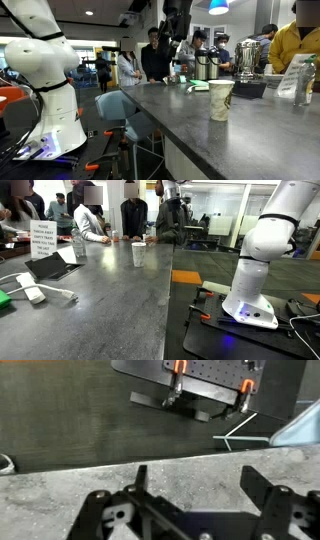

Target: Move the cup forward

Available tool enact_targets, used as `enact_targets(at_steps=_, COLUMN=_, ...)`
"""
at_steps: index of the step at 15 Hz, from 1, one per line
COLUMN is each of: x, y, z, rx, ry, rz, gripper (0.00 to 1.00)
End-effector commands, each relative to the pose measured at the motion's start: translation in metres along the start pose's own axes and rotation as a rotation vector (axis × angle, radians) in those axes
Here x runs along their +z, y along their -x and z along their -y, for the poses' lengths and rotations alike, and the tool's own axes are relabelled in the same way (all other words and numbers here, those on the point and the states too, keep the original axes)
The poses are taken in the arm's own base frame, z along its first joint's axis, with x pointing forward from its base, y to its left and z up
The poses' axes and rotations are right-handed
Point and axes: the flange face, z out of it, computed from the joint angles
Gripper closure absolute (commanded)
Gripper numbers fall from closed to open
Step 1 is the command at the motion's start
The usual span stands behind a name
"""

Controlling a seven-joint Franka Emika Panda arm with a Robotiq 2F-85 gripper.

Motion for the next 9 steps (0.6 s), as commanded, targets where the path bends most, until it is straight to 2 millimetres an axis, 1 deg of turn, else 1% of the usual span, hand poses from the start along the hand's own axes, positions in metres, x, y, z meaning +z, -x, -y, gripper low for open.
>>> enact_targets(at_steps=1, x=-0.001, y=0.000, z=0.000, rx=0.000, ry=0.000, rz=0.000, gripper=0.00)
enact_targets(at_steps=6, x=-0.001, y=0.000, z=0.000, rx=0.000, ry=0.000, rz=0.000, gripper=0.00)
enact_targets(at_steps=8, x=-0.002, y=-0.016, z=0.003, rx=-0.015, ry=0.031, rz=-0.030, gripper=0.00)
enact_targets(at_steps=9, x=-0.002, y=-0.028, z=0.008, rx=-0.028, ry=0.054, rz=-0.050, gripper=0.00)
